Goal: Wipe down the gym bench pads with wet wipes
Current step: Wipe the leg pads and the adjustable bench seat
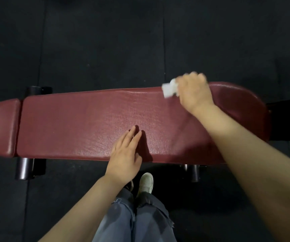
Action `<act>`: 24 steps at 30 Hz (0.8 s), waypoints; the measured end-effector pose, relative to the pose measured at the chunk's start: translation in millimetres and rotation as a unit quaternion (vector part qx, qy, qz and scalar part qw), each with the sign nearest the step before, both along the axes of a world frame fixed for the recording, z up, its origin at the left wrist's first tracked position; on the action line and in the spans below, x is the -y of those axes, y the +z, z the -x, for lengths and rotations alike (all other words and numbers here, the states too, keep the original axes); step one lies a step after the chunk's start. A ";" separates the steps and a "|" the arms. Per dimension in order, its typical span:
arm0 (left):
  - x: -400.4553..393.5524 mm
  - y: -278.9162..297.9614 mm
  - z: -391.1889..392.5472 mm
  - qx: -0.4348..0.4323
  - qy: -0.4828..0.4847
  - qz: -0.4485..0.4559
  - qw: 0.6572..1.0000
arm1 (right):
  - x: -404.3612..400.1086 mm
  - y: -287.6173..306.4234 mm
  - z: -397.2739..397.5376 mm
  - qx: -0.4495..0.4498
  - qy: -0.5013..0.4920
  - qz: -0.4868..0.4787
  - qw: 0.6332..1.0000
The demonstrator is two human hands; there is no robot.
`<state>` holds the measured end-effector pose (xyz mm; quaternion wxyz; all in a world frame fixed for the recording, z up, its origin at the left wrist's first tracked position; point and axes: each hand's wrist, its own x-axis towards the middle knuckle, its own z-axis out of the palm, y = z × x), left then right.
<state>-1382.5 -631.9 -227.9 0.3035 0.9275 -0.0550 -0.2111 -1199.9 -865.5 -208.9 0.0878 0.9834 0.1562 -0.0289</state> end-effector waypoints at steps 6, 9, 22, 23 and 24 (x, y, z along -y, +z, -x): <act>18.7 2.3 -20.7 -0.013 -0.043 0.006 0.999 | -5.2 -9.2 74.8 -0.020 0.012 -0.143 0.989; 22.0 2.0 -21.4 -0.040 -0.063 -0.016 0.997 | 20.5 -0.5 160.9 -0.108 0.133 -0.171 0.970; 29.4 3.4 -21.1 -0.055 -0.059 -0.033 0.996 | 17.7 -2.2 17.9 0.024 -0.152 -0.103 0.983; 31.8 4.9 -22.2 -0.062 -0.050 -0.035 0.996 | 13.4 -4.1 38.3 0.027 -0.141 -0.109 0.984; 34.6 6.4 -23.4 -0.068 -0.041 -0.035 0.996 | 10.3 -5.2 66.2 0.023 -0.117 -0.132 0.984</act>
